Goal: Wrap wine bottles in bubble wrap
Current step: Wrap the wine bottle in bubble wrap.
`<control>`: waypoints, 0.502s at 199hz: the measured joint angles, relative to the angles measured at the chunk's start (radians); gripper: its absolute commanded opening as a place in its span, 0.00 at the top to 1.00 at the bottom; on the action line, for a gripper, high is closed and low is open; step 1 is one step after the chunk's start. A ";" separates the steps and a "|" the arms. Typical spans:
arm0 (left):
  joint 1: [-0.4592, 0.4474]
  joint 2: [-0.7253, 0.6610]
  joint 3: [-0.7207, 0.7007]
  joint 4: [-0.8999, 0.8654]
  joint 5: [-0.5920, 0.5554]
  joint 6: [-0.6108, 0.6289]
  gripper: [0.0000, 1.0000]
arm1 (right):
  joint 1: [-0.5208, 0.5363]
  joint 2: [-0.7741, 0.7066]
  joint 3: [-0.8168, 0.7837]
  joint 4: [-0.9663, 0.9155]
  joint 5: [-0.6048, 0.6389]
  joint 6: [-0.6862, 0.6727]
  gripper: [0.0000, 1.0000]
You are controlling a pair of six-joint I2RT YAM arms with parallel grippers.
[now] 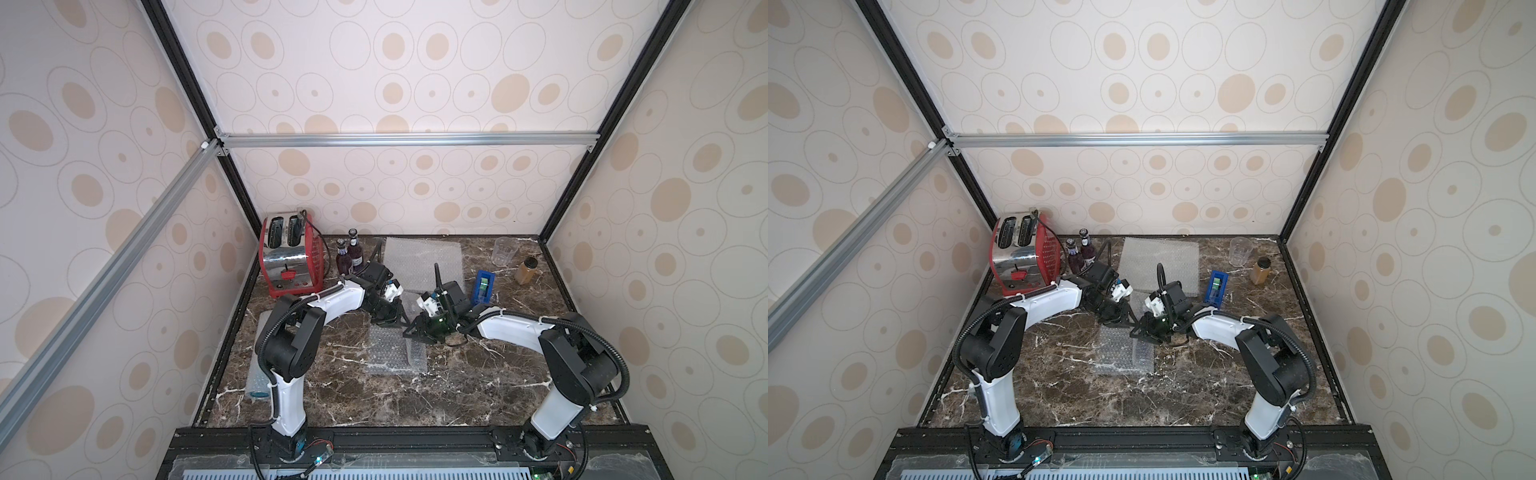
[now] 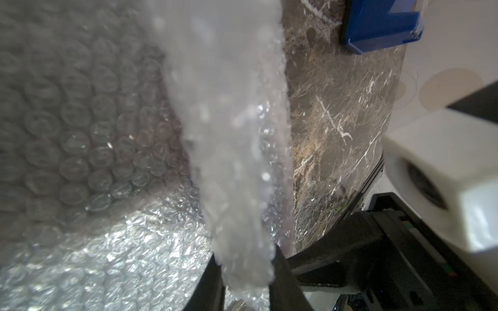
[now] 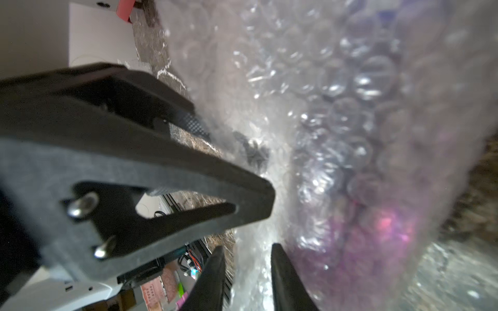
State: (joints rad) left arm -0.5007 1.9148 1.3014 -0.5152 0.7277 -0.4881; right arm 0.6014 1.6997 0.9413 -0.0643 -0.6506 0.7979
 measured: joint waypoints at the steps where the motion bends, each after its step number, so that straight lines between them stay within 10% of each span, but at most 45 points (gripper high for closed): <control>1: 0.000 0.000 0.000 0.000 -0.001 0.000 0.82 | 0.000 0.000 0.000 0.000 0.000 -0.001 0.63; 42: 0.000 0.000 0.000 -0.006 -0.021 0.013 1.00 | 0.005 -0.025 0.011 -0.051 0.025 -0.014 0.60; 100: 0.000 0.000 -0.002 -0.011 -0.043 0.022 1.00 | 0.005 -0.208 0.011 -0.230 0.144 -0.071 0.49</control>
State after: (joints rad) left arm -0.5007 1.9148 1.2995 -0.5266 0.6846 -0.4660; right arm 0.6067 1.4921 0.9527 -0.2943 -0.5064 0.7273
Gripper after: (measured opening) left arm 0.047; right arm 0.493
